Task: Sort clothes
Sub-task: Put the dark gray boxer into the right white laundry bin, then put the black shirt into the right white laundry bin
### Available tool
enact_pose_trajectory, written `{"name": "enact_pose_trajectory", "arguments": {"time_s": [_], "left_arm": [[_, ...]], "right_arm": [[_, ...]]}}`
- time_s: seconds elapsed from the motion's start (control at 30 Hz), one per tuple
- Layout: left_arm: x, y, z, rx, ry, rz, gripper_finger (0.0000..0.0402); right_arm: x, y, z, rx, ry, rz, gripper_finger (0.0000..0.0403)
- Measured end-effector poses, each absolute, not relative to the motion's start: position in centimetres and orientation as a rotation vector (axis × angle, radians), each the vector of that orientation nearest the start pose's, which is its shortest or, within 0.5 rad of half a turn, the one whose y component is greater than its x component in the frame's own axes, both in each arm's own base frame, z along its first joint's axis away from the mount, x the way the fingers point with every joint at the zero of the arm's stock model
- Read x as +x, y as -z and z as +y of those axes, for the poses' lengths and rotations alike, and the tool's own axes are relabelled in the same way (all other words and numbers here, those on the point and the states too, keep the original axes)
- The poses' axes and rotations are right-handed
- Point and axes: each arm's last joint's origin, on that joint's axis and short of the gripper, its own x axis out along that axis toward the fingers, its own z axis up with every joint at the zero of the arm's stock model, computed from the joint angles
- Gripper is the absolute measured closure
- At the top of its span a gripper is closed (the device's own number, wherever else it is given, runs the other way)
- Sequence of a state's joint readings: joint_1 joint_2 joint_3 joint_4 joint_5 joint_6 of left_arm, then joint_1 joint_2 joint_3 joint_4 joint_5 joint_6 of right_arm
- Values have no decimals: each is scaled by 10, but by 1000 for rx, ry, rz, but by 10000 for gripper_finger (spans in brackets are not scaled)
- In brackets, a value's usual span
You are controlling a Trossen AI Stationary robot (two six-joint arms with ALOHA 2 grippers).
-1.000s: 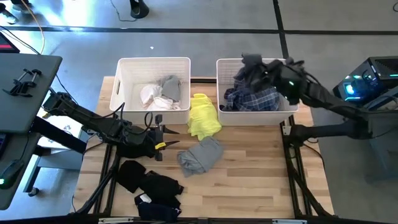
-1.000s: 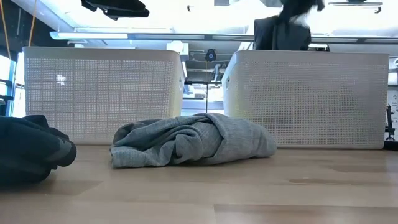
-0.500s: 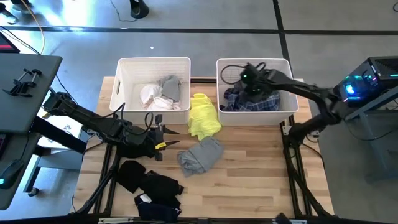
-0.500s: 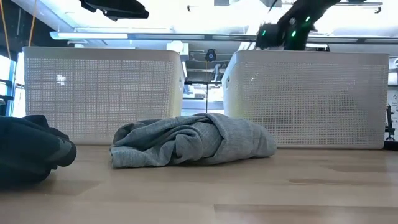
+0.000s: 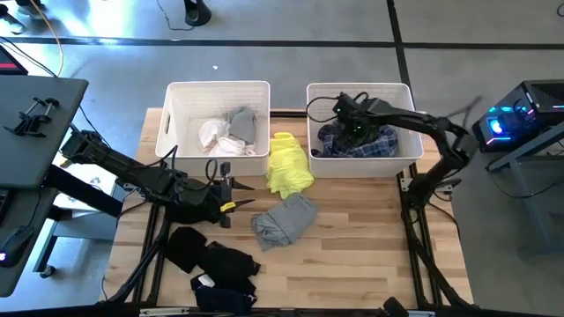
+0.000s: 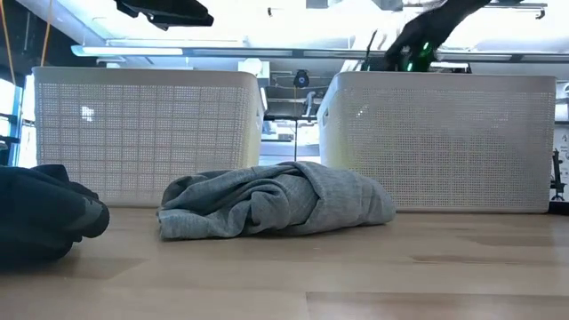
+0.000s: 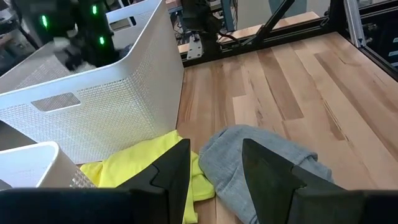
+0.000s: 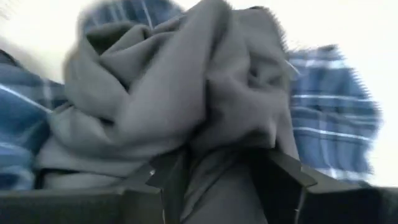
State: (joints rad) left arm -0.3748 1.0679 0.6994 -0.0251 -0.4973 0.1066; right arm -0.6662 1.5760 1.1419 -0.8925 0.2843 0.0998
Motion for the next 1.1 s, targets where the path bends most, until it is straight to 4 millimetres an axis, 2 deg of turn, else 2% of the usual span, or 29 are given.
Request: {"name": "enact_pose_trajectory", "arguments": {"time_s": [0.17, 0.3, 0.43, 0.57, 0.7, 0.83, 0.97, 1.1], "left_arm": [[219, -269, -71, 263, -104, 344, 269], [219, -270, -71, 272, -103, 329, 269], [220, -271, -72, 279, -101, 322, 269], [218, -272, -76, 348, -71, 313, 269], [215, -276, -91, 457, 42, 253, 269], [207, -277, -108, 559, 134, 220, 269], [198, -274, -123, 609, 207, 228, 269], [191, -266, -135, 606, 228, 282, 269]], "right_arm": [[214, -283, -154, 206, 981, 1059, 242], [204, -323, -116, 131, 1024, 822, 242], [199, -348, -72, 124, 892, 637, 242], [207, -359, -25, 90, 729, 518, 242], [223, -354, 24, 20, 602, 473, 242], [247, -336, 74, -48, 481, 461, 242], [275, -305, 123, -114, 374, 470, 242], [296, -267, 159, -208, 295, 497, 242]]}}
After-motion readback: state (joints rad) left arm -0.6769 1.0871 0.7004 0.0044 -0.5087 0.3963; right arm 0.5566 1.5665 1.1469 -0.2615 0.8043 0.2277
